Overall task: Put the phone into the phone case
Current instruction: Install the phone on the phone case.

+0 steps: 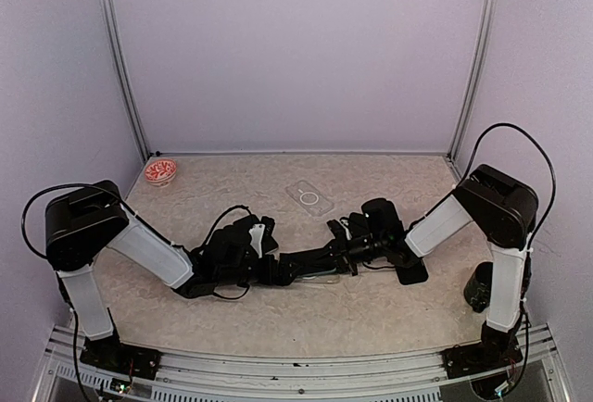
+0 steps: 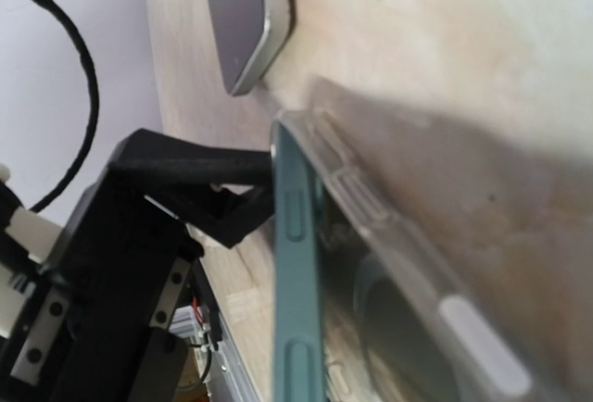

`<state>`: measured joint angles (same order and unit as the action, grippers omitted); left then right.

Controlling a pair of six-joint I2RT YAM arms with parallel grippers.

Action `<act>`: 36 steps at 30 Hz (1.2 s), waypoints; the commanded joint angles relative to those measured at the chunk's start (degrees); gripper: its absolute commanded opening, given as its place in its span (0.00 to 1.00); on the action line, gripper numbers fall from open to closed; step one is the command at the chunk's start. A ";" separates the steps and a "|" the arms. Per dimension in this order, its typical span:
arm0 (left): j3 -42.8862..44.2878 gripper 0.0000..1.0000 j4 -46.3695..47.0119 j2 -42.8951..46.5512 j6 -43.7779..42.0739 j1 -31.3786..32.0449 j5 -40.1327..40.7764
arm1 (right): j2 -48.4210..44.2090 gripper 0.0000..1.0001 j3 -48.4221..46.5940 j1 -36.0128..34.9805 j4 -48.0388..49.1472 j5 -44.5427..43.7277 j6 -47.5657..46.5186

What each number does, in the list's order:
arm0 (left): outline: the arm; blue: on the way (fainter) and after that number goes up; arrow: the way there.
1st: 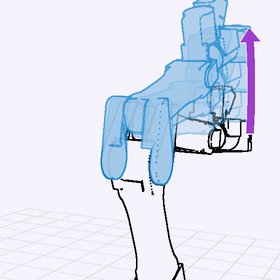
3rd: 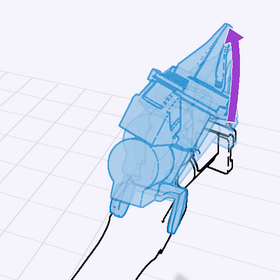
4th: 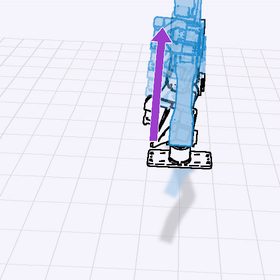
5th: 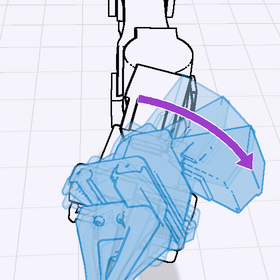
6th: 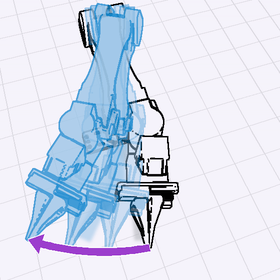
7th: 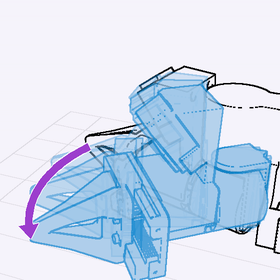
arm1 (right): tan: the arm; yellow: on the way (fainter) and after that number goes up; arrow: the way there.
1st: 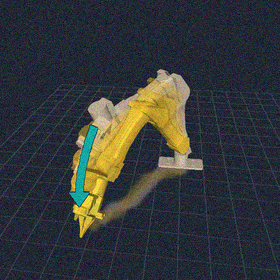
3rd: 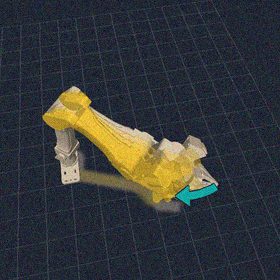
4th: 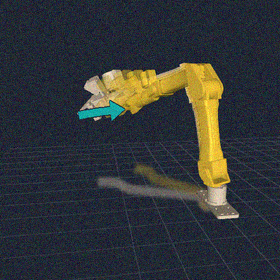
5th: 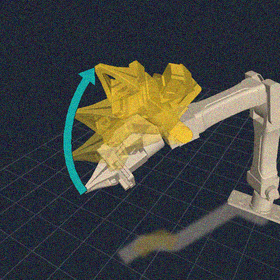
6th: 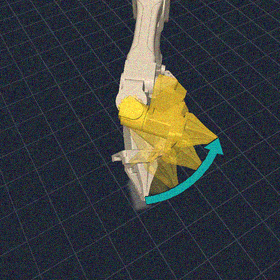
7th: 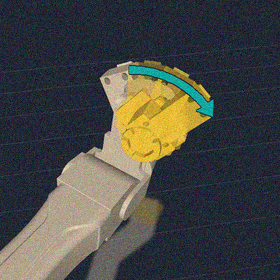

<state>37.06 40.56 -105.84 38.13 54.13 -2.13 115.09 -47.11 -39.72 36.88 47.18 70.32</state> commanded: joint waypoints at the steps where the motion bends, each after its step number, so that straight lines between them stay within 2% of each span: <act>1: 0.78 0.99 1.38 -1.05 -0.48 0.44 -3.93 | 1.76 0.00 -0.16 -1.76 -2.35 0.89 -0.33; 16: -5.53 0.99 -2.53 12.22 -1.15 -2.16 -1.22 | -1.32 0.00 3.31 -0.55 6.25 0.95 1.58; 36: -5.75 0.99 0.58 10.51 -0.19 -3.05 -7.53 | -6.82 0.00 5.49 -0.26 15.35 3.35 0.77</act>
<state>31.03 38.65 -94.06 38.15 51.59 -7.16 110.76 -42.24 -40.14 46.48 48.53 71.24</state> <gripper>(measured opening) 0.989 0.049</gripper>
